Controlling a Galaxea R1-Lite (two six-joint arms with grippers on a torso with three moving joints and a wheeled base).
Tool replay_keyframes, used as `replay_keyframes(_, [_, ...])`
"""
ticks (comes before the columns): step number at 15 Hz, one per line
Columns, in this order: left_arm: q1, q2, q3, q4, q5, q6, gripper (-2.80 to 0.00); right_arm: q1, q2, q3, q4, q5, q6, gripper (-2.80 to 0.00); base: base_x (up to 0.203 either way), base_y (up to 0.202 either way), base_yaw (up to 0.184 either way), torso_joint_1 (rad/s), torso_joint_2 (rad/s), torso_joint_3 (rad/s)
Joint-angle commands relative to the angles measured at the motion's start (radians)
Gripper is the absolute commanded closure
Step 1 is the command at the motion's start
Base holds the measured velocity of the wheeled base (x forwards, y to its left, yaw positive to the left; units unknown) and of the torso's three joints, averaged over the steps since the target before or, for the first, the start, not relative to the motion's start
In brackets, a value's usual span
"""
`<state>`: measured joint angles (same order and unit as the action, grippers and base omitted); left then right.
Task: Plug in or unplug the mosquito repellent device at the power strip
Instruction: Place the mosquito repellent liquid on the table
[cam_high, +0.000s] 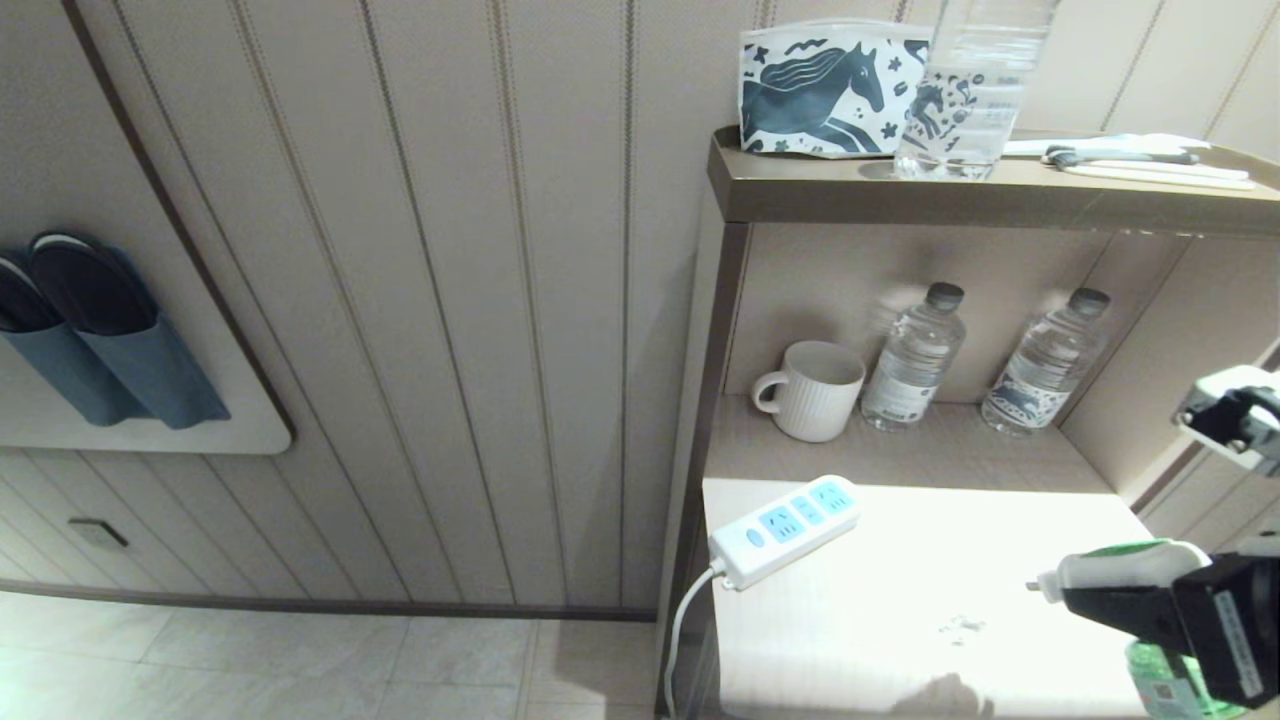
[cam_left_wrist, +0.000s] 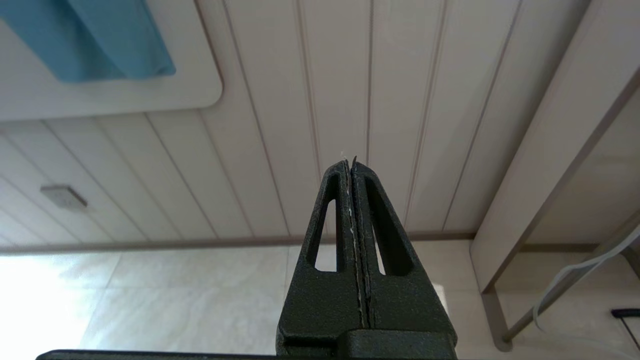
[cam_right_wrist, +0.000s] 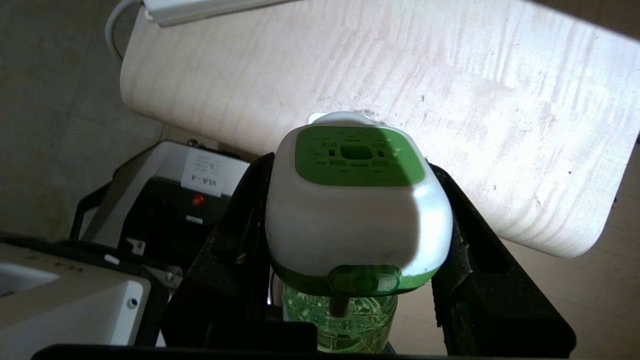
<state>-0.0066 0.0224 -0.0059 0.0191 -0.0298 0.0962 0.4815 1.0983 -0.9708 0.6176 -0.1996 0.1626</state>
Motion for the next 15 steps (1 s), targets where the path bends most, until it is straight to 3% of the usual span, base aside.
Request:
replay_keyframes(1, [0.000, -0.022, 0.006, -0.002, -0.001, 0.002, 0.00, -0.021, -0.071, 0.054, -0.071, 0.000, -0.002, 0.00, 0.000, 0.000, 0.000, 0.000, 0.00, 0.000])
replay_keyframes(4, [0.000, -0.022, 0.006, -0.018, -0.007, 0.014, 0.00, -0.031, -0.105, 0.098, -0.161, 0.001, -0.007, 0.00, 0.000, 0.000, 0.000, 0.000, 0.00, 0.000])
replay_keyframes(6, [0.000, -0.022, 0.006, -0.049, 0.006, -0.036, 0.00, -0.032, -0.153, 0.203, -0.339, 0.000, -0.011, 0.00, 0.000, 0.000, 0.000, 0.000, 0.00, 0.000])
replay_keyframes(7, [0.000, -0.022, 0.006, -0.051, 0.002, -0.013, 0.00, -0.033, -0.172, 0.245, -0.390, 0.000, -0.020, 0.00, 0.000, 0.000, 0.000, 0.000, 0.00, 0.000])
replay_keyframes(12, [-0.001, -0.022, 0.006, -0.053, 0.002, -0.015, 0.00, -0.037, -0.245, 0.448, -0.697, 0.000, -0.067, 0.00, 0.000, 0.000, 0.000, 0.000, 0.00, 0.000])
replay_keyframes(15, [-0.001, -0.022, 0.006, -0.054, 0.008, -0.041, 0.00, -0.127, -0.252, 0.581, -0.891, -0.003, -0.122, 0.00, 0.000, 0.000, 0.000, 0.000, 0.00, 0.000])
